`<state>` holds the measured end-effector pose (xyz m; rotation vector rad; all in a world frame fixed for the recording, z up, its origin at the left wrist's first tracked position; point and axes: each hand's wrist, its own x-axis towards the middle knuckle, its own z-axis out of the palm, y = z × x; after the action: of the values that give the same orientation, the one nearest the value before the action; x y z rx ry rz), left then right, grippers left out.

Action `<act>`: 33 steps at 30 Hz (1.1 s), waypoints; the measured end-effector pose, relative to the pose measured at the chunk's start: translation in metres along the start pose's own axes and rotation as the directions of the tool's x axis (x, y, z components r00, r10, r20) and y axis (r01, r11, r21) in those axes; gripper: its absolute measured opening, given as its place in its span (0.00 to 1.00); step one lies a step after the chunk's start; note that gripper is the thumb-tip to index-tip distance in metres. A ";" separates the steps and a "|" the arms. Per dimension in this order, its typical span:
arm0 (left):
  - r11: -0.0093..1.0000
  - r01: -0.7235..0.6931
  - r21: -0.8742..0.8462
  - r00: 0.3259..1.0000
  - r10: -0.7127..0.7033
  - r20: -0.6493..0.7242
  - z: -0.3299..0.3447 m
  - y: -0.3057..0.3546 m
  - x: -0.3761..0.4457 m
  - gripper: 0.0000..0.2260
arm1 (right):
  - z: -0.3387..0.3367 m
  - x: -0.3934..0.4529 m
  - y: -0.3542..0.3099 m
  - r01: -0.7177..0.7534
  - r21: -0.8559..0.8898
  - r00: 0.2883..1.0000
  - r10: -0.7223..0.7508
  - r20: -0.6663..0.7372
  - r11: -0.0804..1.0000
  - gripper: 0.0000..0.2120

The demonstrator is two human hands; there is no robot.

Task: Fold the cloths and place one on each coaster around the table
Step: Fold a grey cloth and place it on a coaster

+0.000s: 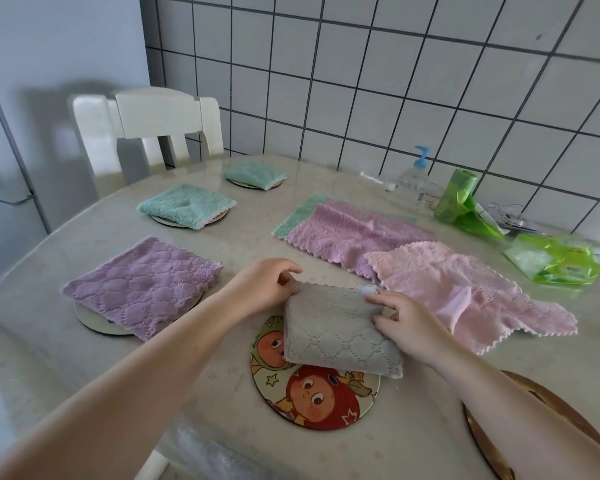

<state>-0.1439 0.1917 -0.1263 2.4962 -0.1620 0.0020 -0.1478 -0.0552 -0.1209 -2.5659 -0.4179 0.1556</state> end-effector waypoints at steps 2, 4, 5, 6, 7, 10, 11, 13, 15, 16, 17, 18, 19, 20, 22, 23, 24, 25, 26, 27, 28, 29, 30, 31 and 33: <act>0.999 -0.008 0.048 0.999 0.010 -0.038 -0.002 0.003 -0.002 0.17 | -0.001 -0.002 -0.002 -0.003 -0.017 0.998 0.002 -0.056 1.000 0.21; 0.991 -0.051 0.123 0.989 0.067 -0.129 -0.003 0.011 -0.010 0.16 | 0.000 -0.007 -0.005 0.020 -0.097 0.989 -0.034 -0.145 0.995 0.21; 0.987 -0.087 0.134 0.980 0.109 -0.166 -0.003 0.018 -0.016 0.16 | 0.000 -0.009 -0.009 0.049 -0.143 0.983 -0.074 -0.171 0.989 0.21; 0.984 -0.127 0.125 0.974 0.148 -0.174 -0.002 0.028 -0.022 0.16 | 0.000 -0.011 -0.015 0.090 -0.186 0.976 -0.124 -0.177 0.978 0.21; 0.980 -0.164 0.117 0.972 0.180 -0.150 0.000 0.038 -0.028 0.17 | 0.002 -0.013 -0.021 0.135 -0.225 0.971 -0.174 -0.165 0.965 0.21; 0.951 -0.219 0.219 0.975 0.223 0.003 0.019 0.057 -0.036 0.19 | 0.016 -0.013 -0.039 0.197 -0.309 0.970 -0.230 -0.073 0.930 0.22; 0.932 -0.235 0.278 0.971 0.236 0.030 0.027 0.057 -0.037 0.20 | 0.023 -0.013 -0.042 0.191 -0.321 0.976 -0.214 -0.040 0.928 0.23; 0.889 -0.239 0.391 0.969 0.243 0.042 0.038 0.045 -0.040 0.21 | 0.036 -0.015 -0.042 0.162 -0.327 0.986 -0.167 0.013 0.931 0.24; 0.875 -0.188 0.445 0.982 0.183 0.055 0.041 0.030 -0.046 0.25 | 0.040 -0.019 -0.034 0.128 -0.357 0.992 -0.116 0.057 0.925 0.25; 0.873 -0.172 0.456 0.985 0.152 0.080 0.039 0.024 -0.049 0.27 | 0.038 -0.021 -0.029 0.114 -0.370 0.993 -0.093 0.073 0.922 0.26; 0.868 -0.168 0.467 0.985 0.129 0.114 0.036 0.021 -0.052 0.29 | 0.035 -0.024 -0.024 0.100 -0.380 0.994 -0.072 0.086 0.919 0.27; 0.861 -0.166 0.480 0.984 0.110 0.144 0.033 0.018 -0.055 0.30 | 0.032 -0.027 -0.019 0.083 -0.389 0.994 -0.049 0.098 0.918 0.29; 0.858 -0.163 0.487 0.982 0.093 0.164 0.031 0.017 -0.057 0.31 | 0.029 -0.030 -0.015 0.066 -0.395 0.994 -0.026 0.105 0.916 0.31; 0.861 -0.155 0.484 0.982 0.080 0.172 0.029 0.016 -0.058 0.32 | 0.027 -0.033 -0.011 0.048 -0.397 0.994 -0.005 0.107 0.916 0.32; 0.874 -0.138 0.465 0.983 0.064 0.172 0.028 0.015 -0.060 0.32 | 0.025 -0.037 -0.004 0.012 -0.390 0.995 0.028 0.098 0.921 0.32; 0.883 -0.132 0.451 0.984 0.061 0.169 0.029 0.014 -0.059 0.32 | 0.024 -0.037 -0.002 0.005 -0.382 0.995 0.032 0.092 0.924 0.31; 0.890 -0.129 0.437 0.984 0.061 0.166 0.029 0.014 -0.059 0.33 | 0.024 -0.037 0.000 0.006 -0.375 0.996 0.029 0.085 0.927 0.31; 0.898 -0.125 0.423 0.985 0.061 0.163 0.029 0.014 -0.059 0.33 | 0.023 -0.038 0.002 0.012 -0.367 0.997 0.017 0.076 0.930 0.31; 0.909 -0.117 0.401 0.986 0.059 0.154 0.028 0.014 -0.059 0.32 | 0.021 -0.038 0.004 0.023 -0.356 0.998 -0.001 0.059 0.934 0.31; 0.926 -0.101 0.365 0.990 0.057 0.131 0.026 0.013 -0.061 0.31 | 0.019 -0.040 0.006 0.042 -0.340 0.999 -0.033 0.032 0.939 0.31; 0.943 -0.083 0.323 0.994 0.057 0.089 0.023 0.012 -0.064 0.29 | 0.016 -0.043 0.008 0.066 -0.313 0.997 -0.071 -0.006 0.947 0.31; 0.957 -0.069 0.281 0.998 0.063 0.032 0.021 0.008 -0.067 0.28 | 0.013 -0.047 0.010 0.090 -0.275 0.993 -0.106 -0.046 0.957 0.29; 0.968 -0.061 0.241 0.997 0.069 -0.024 0.018 0.004 -0.071 0.27 | 0.011 -0.051 0.011 0.109 -0.232 0.988 -0.131 -0.079 0.967 0.27; 0.979 -0.054 0.199 0.996 0.068 -0.065 0.016 0.000 -0.074 0.27 | 0.008 -0.055 0.012 0.124 -0.190 0.985 -0.144 -0.097 0.974 0.25; 0.992 -0.046 0.121 0.995 0.056 -0.080 0.014 -0.006 -0.076 0.27 | 0.007 -0.059 0.012 0.134 -0.116 0.985 -0.145 -0.098 0.984 0.23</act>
<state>-0.2189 0.1963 -0.1442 2.6050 -0.1959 0.1412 -0.2016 -0.0810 -0.1313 -2.6255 -0.5785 -0.0558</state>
